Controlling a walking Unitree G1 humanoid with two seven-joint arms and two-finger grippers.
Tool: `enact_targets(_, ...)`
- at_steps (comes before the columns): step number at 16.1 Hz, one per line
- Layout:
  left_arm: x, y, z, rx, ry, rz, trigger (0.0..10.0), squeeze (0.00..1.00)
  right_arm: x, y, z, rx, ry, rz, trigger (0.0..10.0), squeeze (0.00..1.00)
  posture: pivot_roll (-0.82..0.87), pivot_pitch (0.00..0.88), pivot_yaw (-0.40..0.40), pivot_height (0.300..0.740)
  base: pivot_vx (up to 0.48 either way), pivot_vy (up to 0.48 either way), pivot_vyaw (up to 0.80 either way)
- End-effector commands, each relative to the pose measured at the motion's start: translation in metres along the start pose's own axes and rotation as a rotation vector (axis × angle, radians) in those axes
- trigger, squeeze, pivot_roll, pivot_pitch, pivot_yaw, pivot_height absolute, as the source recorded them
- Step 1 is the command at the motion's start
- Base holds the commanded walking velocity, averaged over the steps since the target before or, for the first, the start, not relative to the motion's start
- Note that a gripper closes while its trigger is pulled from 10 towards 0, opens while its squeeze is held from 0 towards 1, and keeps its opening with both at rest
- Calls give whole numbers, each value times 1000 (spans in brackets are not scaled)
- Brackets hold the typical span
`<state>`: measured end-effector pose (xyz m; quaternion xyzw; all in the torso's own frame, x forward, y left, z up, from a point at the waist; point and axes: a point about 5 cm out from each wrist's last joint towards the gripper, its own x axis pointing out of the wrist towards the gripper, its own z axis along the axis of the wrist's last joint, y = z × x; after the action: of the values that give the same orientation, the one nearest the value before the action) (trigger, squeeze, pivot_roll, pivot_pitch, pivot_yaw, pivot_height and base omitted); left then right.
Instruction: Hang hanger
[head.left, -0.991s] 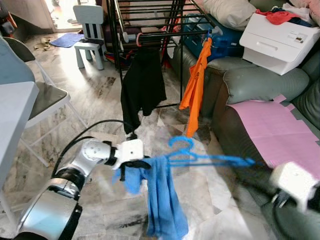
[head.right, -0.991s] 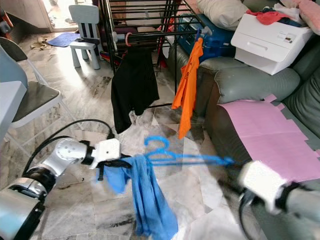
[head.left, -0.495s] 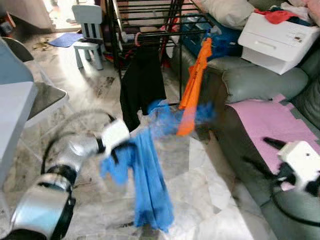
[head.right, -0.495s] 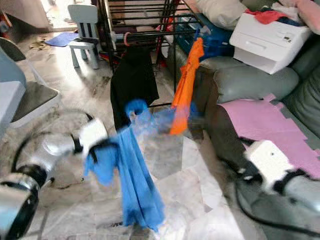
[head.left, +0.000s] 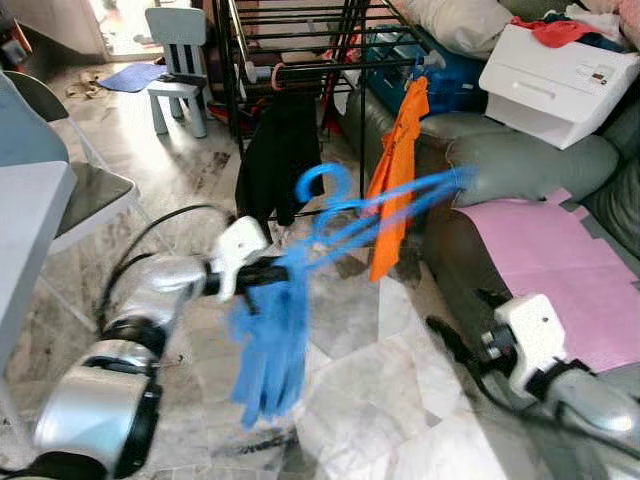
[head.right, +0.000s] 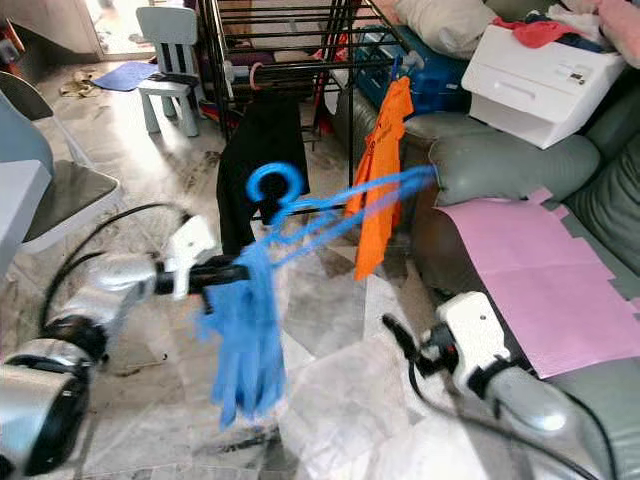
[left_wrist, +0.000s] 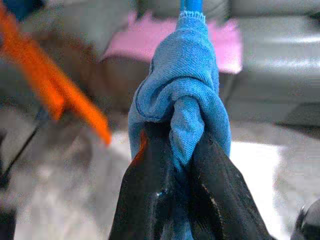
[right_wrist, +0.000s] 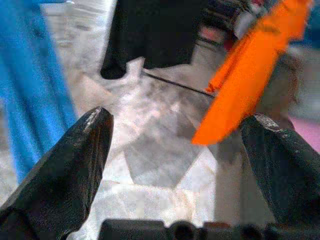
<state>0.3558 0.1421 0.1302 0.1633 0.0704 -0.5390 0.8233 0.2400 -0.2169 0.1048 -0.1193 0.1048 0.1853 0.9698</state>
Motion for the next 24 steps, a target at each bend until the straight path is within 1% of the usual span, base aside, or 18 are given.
enact_targets(1, 3, 2, 14, 55, -49, -17, 0, 0, 2, -4, -4, 5, 18, -43, 10000, 0, 34, 0, -35, 740, 0, 0, 0)
enact_targets(2, 13, -5, 24, 67, -126, -70, 0, 0, 15, -3, -4, 50, -25, -114, 10000, 0, 37, 0, -39, 740, 0, 0, 0)
enact_targets(3, 16, -8, 26, 71, -146, -89, 0, 0, 18, -1, -4, 121, -54, -95, 10000, 0, 38, 0, -40, 740, 0, 0, 0)
enact_targets(4, 23, -16, 31, 77, -181, -154, 0, 0, 26, -1, 1, 217, -130, -132, 10000, 0, 41, 0, -41, 740, 0, 0, 0)
enact_targets(6, 26, -19, 33, 86, -196, -183, 0, 0, 29, 5, 4, 211, -168, -105, 10000, 0, 48, 0, -44, 740, 0, 0, 0)
enact_targets(7, 29, -24, 33, 87, -202, -215, 0, 0, 34, 12, 3, 297, -165, -57, 10000, 698, 48, 0, -43, 740, 0, 0, 0)
enact_targets(8, 30, -26, 34, 90, -206, -231, 0, 0, 37, 14, 3, 320, -159, -49, 10000, 1000, 48, 0, -41, 740, 0, 0, 0)
enact_targets(9, 33, -30, 39, 92, -231, -257, 0, 0, 44, 15, 0, 341, -143, -80, 10000, 1000, 50, 0, -42, 740, 0, 0, 0)
enact_targets(10, 34, -31, 41, 94, -243, -265, 0, 0, 46, 17, -1, 372, -145, -62, 10000, 1000, 51, 0, -42, 740, 0, 0, 0)
enact_targets(11, 35, -33, 43, 98, -252, -274, 0, 0, 47, 20, 0, 389, -154, -52, 10000, 0, 51, 0, -42, 740, 0, 0, 0)
enact_targets(12, 39, -35, 49, 120, -273, -281, 0, 0, 52, 25, -3, 404, -137, -46, 10000, 0, 54, 0, -43, 740, 0, 0, 0)
enact_targets(14, 43, -37, 57, 143, -300, -285, 0, 0, 56, 32, -10, 353, -88, -49, 10000, 0, 54, 0, -42, 740, 0, 0, 0)
enact_targets(15, 46, -38, 59, 149, -307, -286, 0, 0, 55, 36, -10, 346, -99, -21, 10000, 0, 55, 0, -42, 740, 0, 0, 0)
enact_targets(17, 48, -42, 57, 174, -282, -292, 0, 0, 50, 36, -12, 329, -108, -12, 10000, 0, 50, 0, -36, 740, 0, 0, 0)
enact_targets(18, 49, -42, 56, 177, -277, -292, 0, 0, 47, 37, -13, 354, -112, 4, 10000, 0, 49, 0, -34, 740, 0, 0, 0)
enact_targets(19, 49, -43, 56, 180, -274, -291, 0, 0, 42, 41, -14, 372, -116, 52, 10000, 0, 48, 0, -35, 740, 0, 0, 0)
enact_targets(22, 51, -45, 56, 201, -268, -289, 0, 0, 33, 56, -18, 345, -83, 200, 10000, 0, 43, 0, -31, 740, 0, 0, 0)
enact_targets(24, 51, -47, 57, 201, -271, -309, 0, 0, 32, 55, -17, 346, -86, 208, 10000, 0, 44, 0, -30, 740, 0, 0, 0)
